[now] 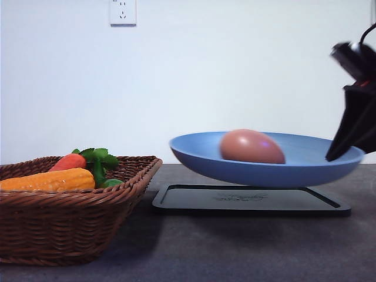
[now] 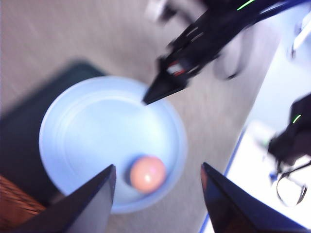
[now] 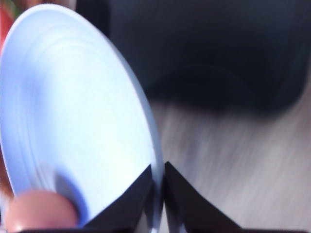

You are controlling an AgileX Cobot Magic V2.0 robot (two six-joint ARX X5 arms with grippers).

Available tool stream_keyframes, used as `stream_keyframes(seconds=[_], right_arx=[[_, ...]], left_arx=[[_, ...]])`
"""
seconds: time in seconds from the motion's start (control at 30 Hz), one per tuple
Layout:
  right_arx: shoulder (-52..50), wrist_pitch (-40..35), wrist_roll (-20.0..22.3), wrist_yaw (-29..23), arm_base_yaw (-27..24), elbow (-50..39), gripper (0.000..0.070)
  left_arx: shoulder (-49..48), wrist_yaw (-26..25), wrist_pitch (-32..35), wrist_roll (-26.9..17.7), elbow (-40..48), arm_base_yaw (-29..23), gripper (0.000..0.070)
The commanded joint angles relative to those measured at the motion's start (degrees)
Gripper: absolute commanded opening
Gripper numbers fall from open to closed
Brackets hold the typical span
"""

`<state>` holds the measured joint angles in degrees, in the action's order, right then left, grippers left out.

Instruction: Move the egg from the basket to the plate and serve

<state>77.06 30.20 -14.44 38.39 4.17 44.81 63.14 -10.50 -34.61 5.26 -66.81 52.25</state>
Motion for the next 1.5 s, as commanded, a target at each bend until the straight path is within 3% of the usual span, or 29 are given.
stream_keyframes(seconds=[0.0, 0.3, 0.53, 0.63, 0.8, 1.1, 1.47], right_arx=[[4.29, -1.3, -0.55, 0.77, -0.36, 2.86, 0.0], [22.56, -4.66, -0.7, 0.73, -0.99, 15.48, 0.0], [30.3, -4.96, -1.43, 0.33, -1.04, 21.01, 0.0], [30.98, -5.58, -1.42, -1.58, -1.05, 21.27, 0.0022], [30.99, -6.44, -1.64, -2.57, -1.03, 21.3, 0.0198], [30.61, -4.58, -1.58, -2.29, -2.86, 22.61, 0.0199], [24.0, 2.62, 2.11, -2.23, -11.28, 23.87, 0.0193]], left_arx=[[-2.38, 0.81, -0.06, -0.66, -1.2, 0.14, 0.0359], [-15.09, 10.02, -4.32, -0.74, -1.2, -0.24, 0.0359], [-19.03, 14.5, -8.27, -0.72, -1.2, -0.22, 0.0359], [-19.37, 15.3, -9.55, -0.7, -1.2, -0.24, 0.0359], [-19.27, 15.47, -10.53, -0.7, -1.2, -0.22, 0.0359], [-18.22, 16.1, -9.45, -2.56, -1.2, -0.24, 0.0359], [-14.22, 20.09, -6.42, -5.35, -1.2, -0.74, 0.0322]])
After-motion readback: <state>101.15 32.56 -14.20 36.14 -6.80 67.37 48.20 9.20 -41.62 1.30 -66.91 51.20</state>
